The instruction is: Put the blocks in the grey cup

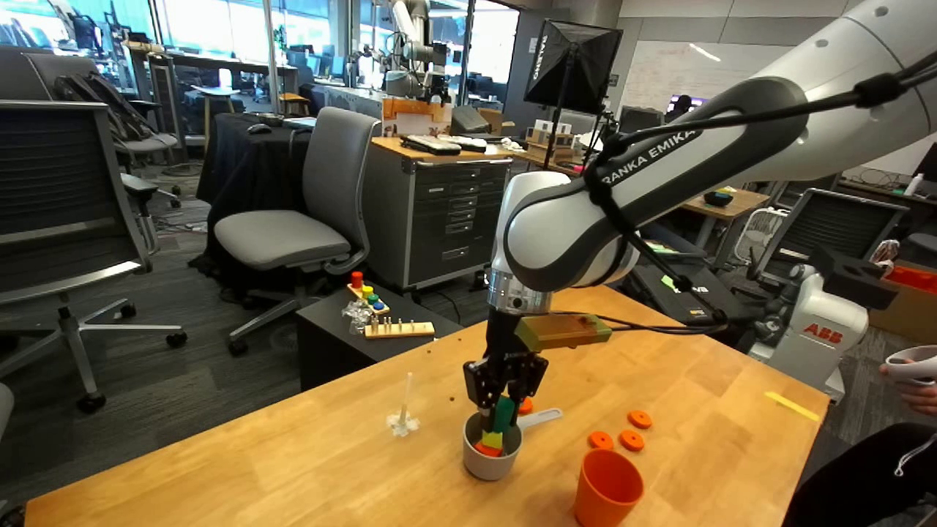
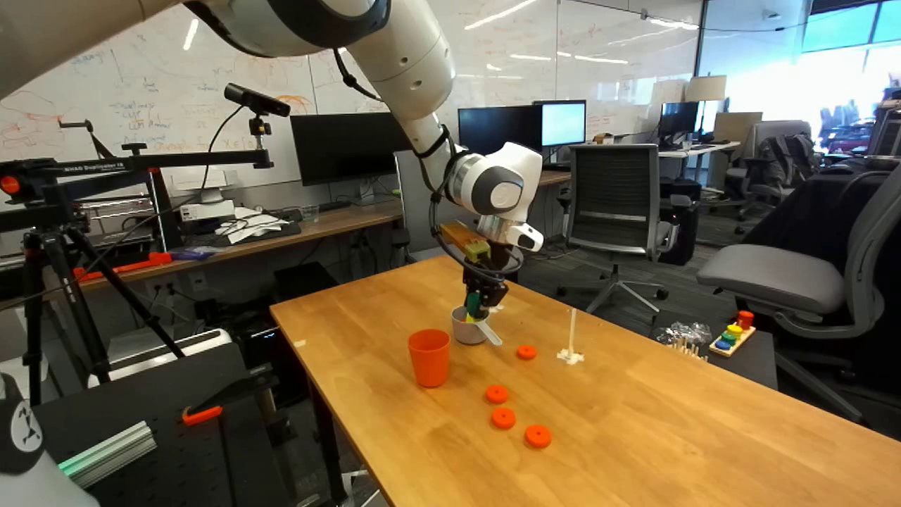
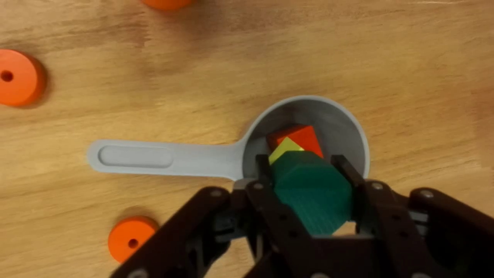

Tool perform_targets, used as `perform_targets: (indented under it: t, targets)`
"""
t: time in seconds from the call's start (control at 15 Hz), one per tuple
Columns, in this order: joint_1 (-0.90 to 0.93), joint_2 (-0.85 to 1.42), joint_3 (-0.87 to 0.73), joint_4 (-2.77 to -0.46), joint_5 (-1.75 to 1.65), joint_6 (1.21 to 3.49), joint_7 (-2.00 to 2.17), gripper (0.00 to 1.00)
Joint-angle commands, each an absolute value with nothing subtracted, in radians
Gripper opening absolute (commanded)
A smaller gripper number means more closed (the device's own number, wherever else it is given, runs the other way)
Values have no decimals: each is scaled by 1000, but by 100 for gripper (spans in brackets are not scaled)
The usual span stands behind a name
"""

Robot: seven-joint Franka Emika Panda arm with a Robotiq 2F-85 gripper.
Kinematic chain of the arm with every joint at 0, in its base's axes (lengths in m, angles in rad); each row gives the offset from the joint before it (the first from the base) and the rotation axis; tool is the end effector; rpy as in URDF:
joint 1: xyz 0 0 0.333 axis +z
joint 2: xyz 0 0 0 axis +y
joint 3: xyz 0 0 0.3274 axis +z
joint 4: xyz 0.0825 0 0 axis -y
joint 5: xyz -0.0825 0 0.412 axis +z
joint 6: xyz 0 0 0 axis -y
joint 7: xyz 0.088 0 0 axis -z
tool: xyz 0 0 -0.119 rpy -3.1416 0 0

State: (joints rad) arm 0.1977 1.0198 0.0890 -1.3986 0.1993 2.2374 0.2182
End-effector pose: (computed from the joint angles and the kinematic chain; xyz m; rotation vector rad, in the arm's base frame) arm 0.6943 0.2033 0.0501 -2.9458 0.1547 0.3407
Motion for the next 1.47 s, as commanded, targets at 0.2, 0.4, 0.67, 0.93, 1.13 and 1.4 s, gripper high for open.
perform_targets:
  t: [0.2,0.4,0.67,0.93,1.13,1.4]
  targets:
    - [206,1005,87,-1406,184,2222,243,83]
    - [207,1005,87,-1406,183,2223,242,100]
    - [207,1003,87,-1407,184,2223,243,100]
    - [208,1004,86,-1406,183,2223,244,100]
    - [209,998,87,-1410,183,2216,244,100]
    - [208,938,88,-1464,184,2229,241,100]
